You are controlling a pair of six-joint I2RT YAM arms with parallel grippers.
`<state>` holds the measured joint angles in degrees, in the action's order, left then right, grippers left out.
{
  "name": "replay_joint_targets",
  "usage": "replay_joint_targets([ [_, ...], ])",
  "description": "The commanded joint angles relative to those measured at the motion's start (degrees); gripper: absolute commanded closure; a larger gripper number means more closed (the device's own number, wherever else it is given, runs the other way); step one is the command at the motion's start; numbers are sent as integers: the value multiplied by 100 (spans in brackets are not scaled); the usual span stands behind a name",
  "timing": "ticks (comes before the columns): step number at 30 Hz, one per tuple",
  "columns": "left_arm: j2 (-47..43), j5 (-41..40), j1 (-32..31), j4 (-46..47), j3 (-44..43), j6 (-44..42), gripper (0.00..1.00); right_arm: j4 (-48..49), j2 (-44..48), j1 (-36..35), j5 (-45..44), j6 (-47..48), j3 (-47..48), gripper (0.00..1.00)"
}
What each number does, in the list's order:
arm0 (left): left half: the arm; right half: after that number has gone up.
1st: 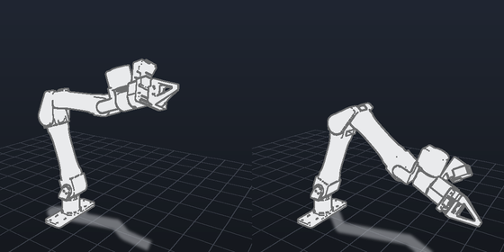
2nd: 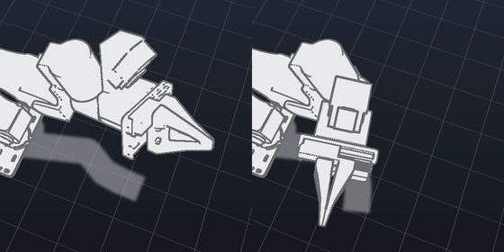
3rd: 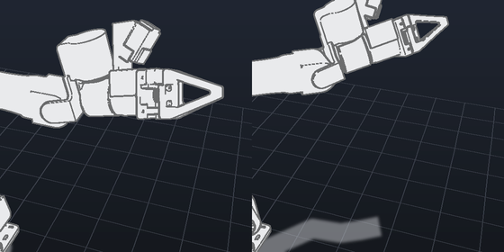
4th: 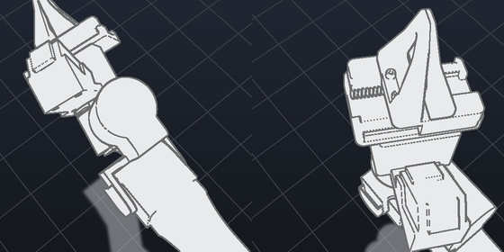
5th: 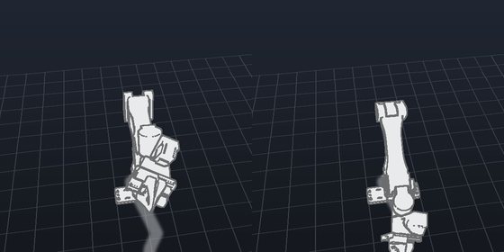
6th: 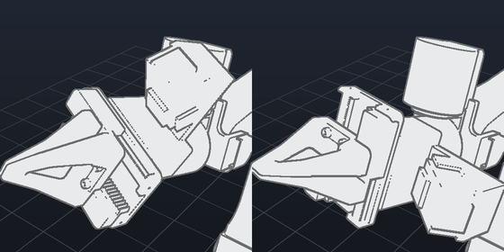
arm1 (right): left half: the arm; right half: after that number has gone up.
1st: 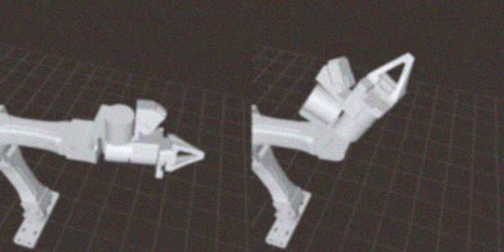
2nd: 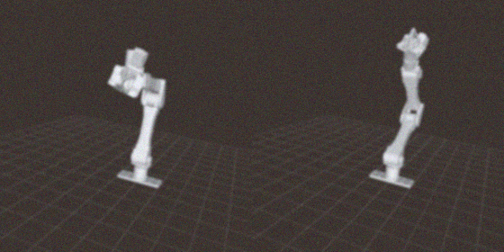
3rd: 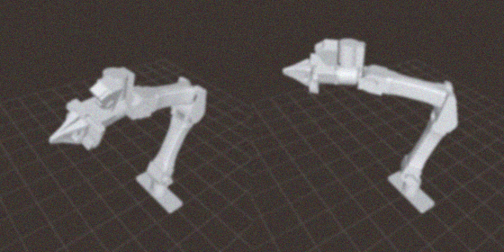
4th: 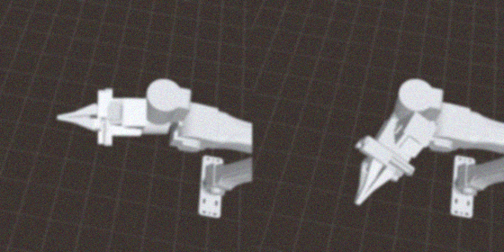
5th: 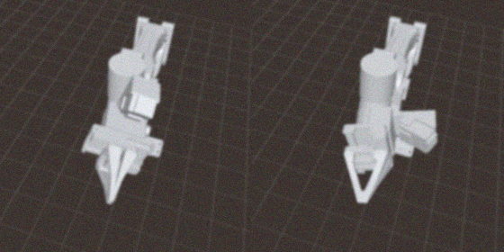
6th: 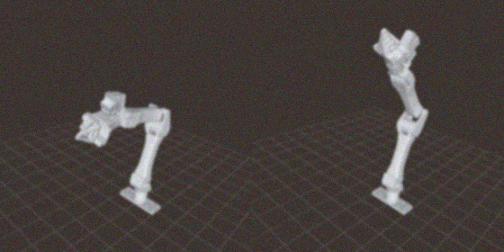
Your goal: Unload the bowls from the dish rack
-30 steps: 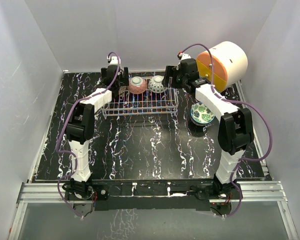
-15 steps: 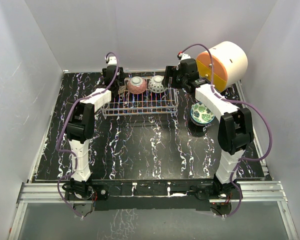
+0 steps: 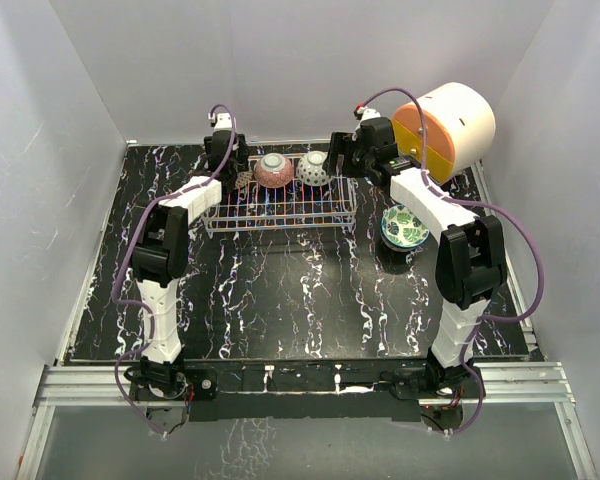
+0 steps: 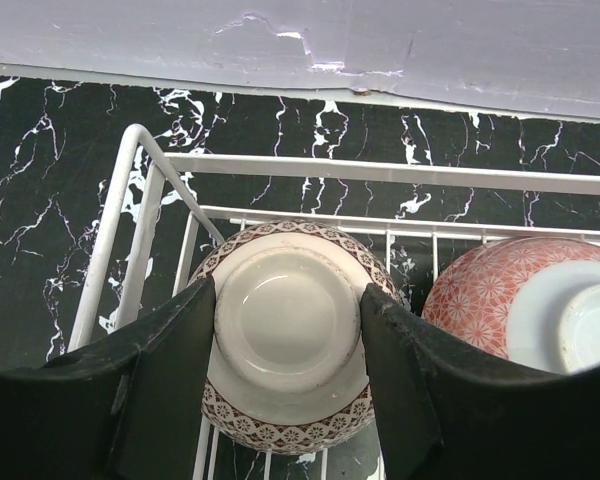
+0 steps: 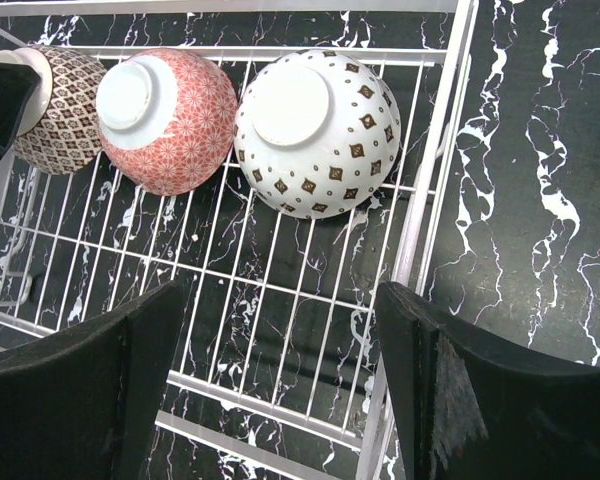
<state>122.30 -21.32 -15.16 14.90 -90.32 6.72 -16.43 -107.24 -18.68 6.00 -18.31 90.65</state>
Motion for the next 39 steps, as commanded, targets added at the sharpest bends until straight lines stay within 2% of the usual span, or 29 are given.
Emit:
replay_joint_targets([
  [1, -388, 291, 50, -499, -125, 181, 75, 254, 14, 16, 90, 1, 242, 21],
  [25, -1136, 1047, 52, -726, -373, 543, 75, 271, 66, 14, 113, -17, 154, 21],
  [33, -1103, 1269, 84, -895, -645, 662, 75, 271, 72, 13, 152, -39, 159, 21],
  [39, -1077, 1782, 195, -940, -764, 1020, 75, 280, 66, 14, 184, -33, 182, 21],
])
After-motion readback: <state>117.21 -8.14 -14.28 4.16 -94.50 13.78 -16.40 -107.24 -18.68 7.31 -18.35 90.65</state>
